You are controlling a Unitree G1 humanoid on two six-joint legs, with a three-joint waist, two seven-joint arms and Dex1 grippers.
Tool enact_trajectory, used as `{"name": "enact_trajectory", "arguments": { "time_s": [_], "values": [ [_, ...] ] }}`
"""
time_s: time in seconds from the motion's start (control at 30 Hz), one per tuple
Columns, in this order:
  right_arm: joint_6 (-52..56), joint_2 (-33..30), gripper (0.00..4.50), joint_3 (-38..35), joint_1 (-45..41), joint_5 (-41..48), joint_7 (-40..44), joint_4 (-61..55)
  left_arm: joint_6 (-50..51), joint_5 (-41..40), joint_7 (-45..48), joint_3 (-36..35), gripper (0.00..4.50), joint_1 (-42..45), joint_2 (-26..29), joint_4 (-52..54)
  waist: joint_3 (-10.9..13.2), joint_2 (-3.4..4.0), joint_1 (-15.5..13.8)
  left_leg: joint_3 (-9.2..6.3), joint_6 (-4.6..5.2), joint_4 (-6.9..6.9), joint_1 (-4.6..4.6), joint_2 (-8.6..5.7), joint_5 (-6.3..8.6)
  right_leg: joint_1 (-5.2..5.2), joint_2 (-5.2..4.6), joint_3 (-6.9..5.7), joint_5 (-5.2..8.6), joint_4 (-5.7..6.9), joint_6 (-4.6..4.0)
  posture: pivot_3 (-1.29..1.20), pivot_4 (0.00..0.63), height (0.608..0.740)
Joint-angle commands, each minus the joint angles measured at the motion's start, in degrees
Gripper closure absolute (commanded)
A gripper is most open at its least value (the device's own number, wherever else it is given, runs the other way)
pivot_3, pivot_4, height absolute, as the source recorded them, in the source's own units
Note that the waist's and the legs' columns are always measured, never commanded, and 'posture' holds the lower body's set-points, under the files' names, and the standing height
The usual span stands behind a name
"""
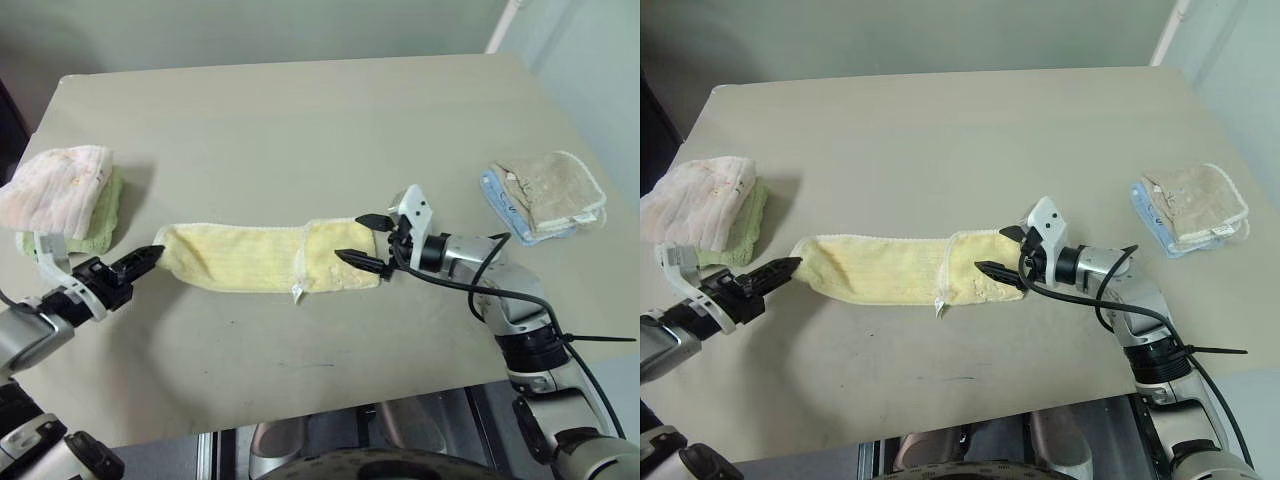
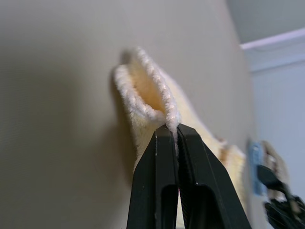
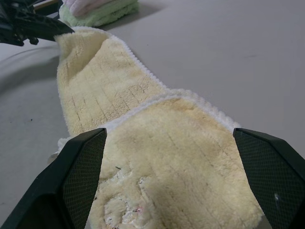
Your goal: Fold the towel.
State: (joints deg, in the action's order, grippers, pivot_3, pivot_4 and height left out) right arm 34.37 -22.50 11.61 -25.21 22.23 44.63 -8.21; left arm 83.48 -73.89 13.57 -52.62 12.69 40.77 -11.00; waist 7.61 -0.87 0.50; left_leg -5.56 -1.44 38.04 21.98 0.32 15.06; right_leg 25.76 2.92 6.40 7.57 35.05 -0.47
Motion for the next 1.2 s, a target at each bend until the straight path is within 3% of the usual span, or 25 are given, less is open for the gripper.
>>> {"name": "enact_trajectory", "arguments": {
  "time_s": [0.03,0.4,0.8,1.2],
  "values": [
    [-0.74,0.07,0.0,-1.83,-0.07,0.73,-0.33,-2.64,1.12,-3.95,0.91,0.9,4.47,1.93,1.79,2.92,0.0,0.0,-0.03,0.0,0.0,0.0,0.0,-0.01,0.0,-0.01,0.0,0.0,0.0,0.0,0.0,0.0,0.15,0.74],
    [-0.73,-0.01,0.0,-3.05,0.08,0.88,-1.02,-2.96,1.51,-8.1,2.42,9.5,4.47,4.22,1.22,6.71,0.01,-0.01,-0.24,0.01,0.0,0.02,-0.01,0.0,0.0,-0.02,0.01,0.0,0.0,0.0,0.0,0.0,0.15,0.74],
    [1.76,-1.46,0.0,-8.79,2.61,2.29,-4.35,-7.55,1.49,-10.92,4.73,26.31,4.47,13.03,-3.58,8.13,0.01,-0.02,-0.53,0.01,-0.02,0.06,-0.01,-0.01,-0.02,-0.06,0.0,-0.01,-0.01,-0.02,0.04,0.0,0.15,0.74],
    [5.24,-3.4,0.0,-15.26,7.44,4.26,-9.32,-14.19,-0.92,-0.28,14.66,41.78,4.47,21.97,-9.82,4.48,0.02,-0.04,-0.79,0.0,0.13,0.23,-0.08,-0.05,-0.07,-0.34,0.0,0.0,0.06,-0.11,0.62,0.0,0.15,0.74]
  ]
}}
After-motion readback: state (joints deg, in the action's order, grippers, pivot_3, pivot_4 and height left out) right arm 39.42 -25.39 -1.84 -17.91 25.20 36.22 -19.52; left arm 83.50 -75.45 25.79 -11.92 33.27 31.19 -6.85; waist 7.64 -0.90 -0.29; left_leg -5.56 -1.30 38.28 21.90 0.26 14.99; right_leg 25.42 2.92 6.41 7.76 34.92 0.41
